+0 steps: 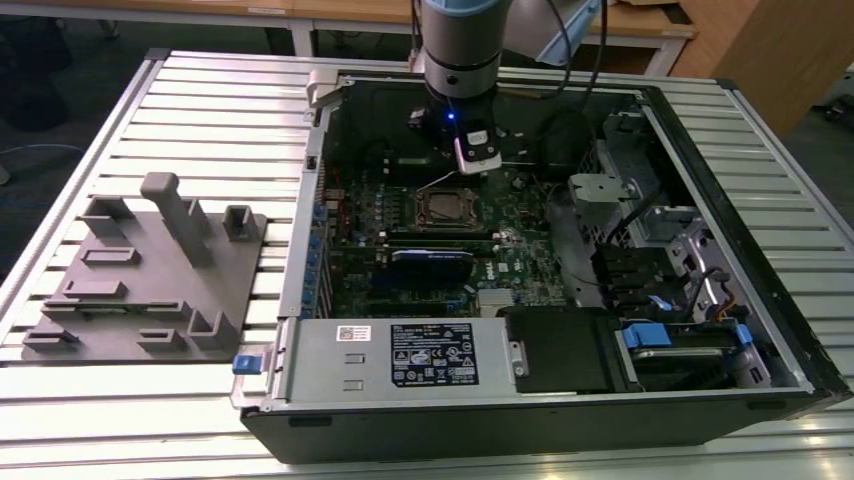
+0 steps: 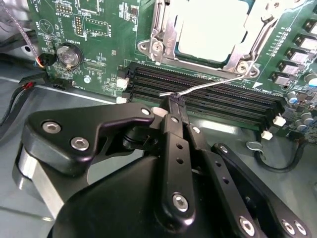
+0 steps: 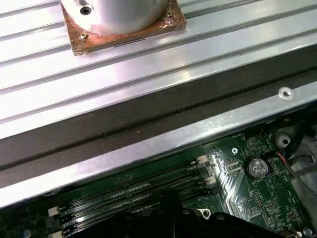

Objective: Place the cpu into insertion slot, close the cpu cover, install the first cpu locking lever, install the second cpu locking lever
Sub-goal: 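Install the first cpu locking lever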

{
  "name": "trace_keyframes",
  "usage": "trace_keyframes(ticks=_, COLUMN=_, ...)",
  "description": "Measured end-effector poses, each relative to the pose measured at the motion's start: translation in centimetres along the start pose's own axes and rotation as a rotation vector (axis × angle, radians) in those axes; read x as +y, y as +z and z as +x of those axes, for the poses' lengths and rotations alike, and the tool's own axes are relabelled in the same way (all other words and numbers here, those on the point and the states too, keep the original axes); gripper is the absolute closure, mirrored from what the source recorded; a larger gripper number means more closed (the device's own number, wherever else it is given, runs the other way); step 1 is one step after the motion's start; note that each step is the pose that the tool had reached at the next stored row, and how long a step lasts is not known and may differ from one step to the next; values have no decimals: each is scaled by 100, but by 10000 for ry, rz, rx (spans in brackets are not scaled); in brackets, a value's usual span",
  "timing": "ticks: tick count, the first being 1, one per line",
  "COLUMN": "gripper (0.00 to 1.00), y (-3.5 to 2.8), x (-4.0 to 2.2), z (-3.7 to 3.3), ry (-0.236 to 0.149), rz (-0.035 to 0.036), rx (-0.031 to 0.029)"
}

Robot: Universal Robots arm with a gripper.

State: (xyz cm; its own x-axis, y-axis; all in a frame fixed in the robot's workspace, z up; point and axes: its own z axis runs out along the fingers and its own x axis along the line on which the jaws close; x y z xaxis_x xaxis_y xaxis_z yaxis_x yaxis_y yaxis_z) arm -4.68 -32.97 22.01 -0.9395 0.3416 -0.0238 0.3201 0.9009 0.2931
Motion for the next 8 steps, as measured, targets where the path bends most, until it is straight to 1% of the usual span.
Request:
trace_keyframes(ticks=2, gripper=89, y=0, x=0, z=0, ry=1, rz=-5, rx=2)
trace_keyframes(ticks=4, gripper=89, y=-4, x=-9, z=23, ry=-2, rz=-4, rx=0)
trace_keyframes(ticks=8, gripper=89, y=-19, x=-51, z=148, ry=-11, rz=-20, rx=-39)
